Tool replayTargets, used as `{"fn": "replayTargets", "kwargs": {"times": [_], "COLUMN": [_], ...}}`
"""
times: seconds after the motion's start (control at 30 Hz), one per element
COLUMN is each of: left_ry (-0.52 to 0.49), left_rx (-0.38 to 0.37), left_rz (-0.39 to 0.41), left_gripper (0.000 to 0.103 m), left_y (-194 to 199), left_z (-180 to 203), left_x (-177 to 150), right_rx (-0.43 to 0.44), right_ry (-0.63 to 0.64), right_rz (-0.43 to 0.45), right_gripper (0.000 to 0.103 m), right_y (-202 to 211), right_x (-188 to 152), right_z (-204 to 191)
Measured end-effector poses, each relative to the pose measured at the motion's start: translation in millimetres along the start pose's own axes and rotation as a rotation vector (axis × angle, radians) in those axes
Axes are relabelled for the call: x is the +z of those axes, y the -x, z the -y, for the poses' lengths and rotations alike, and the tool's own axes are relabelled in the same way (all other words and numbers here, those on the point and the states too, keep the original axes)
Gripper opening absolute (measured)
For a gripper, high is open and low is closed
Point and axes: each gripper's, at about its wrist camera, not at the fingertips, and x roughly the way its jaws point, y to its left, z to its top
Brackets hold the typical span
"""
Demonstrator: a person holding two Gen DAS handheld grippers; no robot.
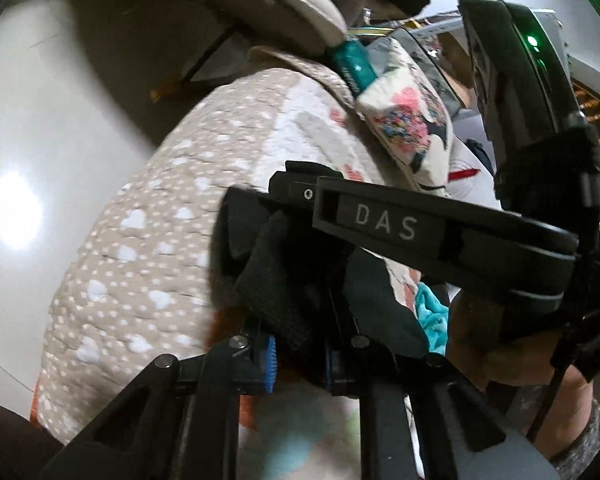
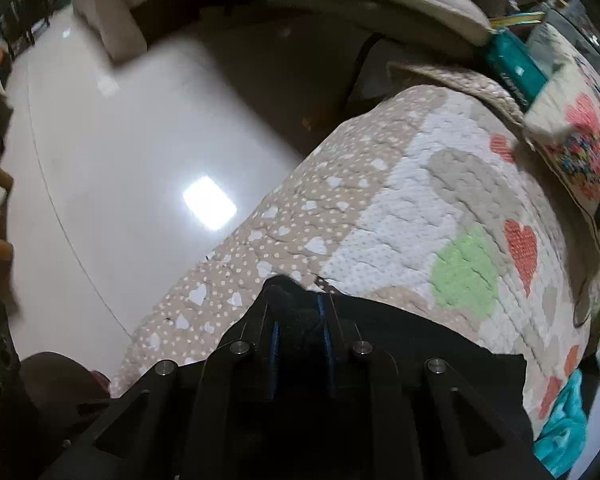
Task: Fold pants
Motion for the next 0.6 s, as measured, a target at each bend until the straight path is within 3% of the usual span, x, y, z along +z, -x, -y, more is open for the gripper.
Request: {"fn": "replayTargets", "kwargs": {"times": [0.17,0.33,0.6], "left_ry": [-0.055,-0.178,-0.394], "left_rx": [0.003,0.011,0.041], "left_rz": [-0.026,-0.069,-0.211], "left_gripper": [0.016,0.016,0.016], "left_y": [-10.0,-34.9,-111.5], "left_z": [30.2,81.5,156.3], "left_x": [-0.5,-11.7,-59.9], "right_rx": [0.037,0.07,0.168], "right_ry": [-0.099,-0.233,-0.546], "right_rz": [0.066,0.109,0.174], "right_gripper": [0.018,0.018,0.019], "right_y": [27.2,42.8,42.0], "right_x": [-20.7,-52.2,-145.1], "right_z": [41.2,89.5,197.7]}}
